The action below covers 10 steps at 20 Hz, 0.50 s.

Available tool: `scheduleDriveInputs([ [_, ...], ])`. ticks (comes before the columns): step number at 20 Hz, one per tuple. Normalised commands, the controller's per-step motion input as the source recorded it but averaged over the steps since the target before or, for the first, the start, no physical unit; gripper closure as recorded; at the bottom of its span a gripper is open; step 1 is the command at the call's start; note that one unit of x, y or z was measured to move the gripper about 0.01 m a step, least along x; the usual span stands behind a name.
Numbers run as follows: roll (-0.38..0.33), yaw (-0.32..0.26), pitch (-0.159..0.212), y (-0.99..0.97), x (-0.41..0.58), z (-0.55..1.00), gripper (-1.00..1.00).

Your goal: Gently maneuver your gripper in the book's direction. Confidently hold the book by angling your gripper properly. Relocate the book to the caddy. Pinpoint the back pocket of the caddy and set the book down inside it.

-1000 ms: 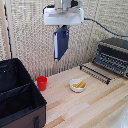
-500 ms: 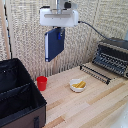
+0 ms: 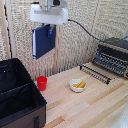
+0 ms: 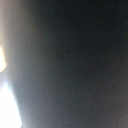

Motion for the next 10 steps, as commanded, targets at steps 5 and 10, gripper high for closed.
scheduleDriveInputs([
  [5,0.004,-0.093,0.000,0.68,0.274,0.79,1.00],
  [10,0.027,-0.085,0.014,0.71,0.174,0.58,1.00],
])
